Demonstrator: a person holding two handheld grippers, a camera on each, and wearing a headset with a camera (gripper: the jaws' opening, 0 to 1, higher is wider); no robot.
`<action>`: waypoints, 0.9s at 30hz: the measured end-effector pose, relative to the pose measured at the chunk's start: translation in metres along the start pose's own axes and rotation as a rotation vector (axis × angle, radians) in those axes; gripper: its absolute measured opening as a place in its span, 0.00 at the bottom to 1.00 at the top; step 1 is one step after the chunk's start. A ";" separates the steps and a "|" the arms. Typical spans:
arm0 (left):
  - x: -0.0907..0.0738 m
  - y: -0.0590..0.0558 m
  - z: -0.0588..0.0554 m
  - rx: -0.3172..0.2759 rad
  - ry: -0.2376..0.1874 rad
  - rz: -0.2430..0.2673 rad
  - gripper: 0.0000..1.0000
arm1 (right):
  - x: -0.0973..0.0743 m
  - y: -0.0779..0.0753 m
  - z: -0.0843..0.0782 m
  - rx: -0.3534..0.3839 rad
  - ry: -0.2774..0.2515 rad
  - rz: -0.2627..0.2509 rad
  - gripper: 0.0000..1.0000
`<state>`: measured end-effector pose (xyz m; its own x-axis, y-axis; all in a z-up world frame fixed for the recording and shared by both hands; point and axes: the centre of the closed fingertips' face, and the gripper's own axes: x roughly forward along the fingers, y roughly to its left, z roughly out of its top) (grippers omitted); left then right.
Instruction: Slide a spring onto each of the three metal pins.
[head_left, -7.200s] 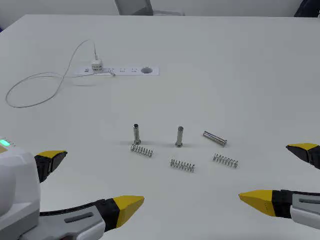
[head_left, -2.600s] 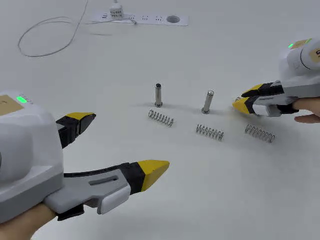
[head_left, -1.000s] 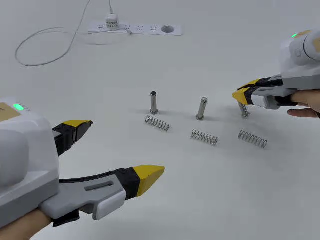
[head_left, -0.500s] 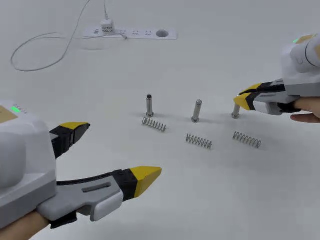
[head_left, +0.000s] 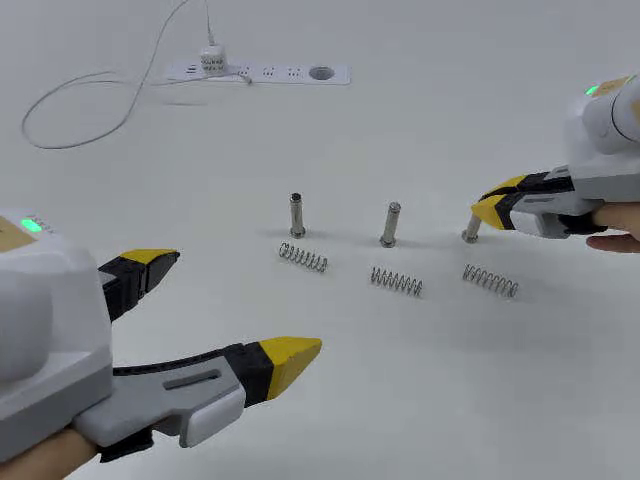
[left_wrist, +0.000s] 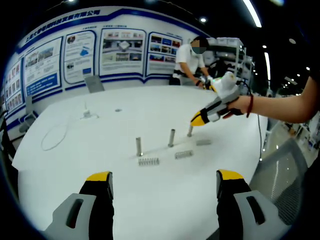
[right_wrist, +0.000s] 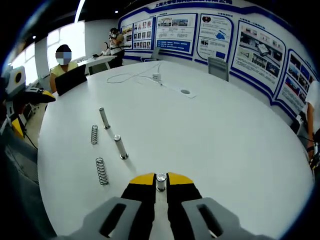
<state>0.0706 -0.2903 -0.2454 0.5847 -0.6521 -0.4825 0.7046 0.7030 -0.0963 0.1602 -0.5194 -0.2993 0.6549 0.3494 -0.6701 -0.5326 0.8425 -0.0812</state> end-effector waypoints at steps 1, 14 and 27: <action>0.000 0.000 0.000 0.000 0.000 0.000 0.87 | -0.001 0.000 0.000 0.000 -0.001 -0.003 0.08; 0.002 -0.003 0.001 0.001 0.001 -0.006 0.87 | -0.003 -0.002 -0.003 0.030 0.004 -0.006 0.09; 0.001 -0.001 0.002 0.003 0.002 -0.003 0.87 | -0.004 -0.003 -0.011 0.029 0.031 -0.011 0.17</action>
<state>0.0710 -0.2924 -0.2439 0.5818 -0.6536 -0.4841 0.7074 0.7003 -0.0953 0.1530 -0.5281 -0.3042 0.6432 0.3275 -0.6921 -0.5097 0.8577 -0.0678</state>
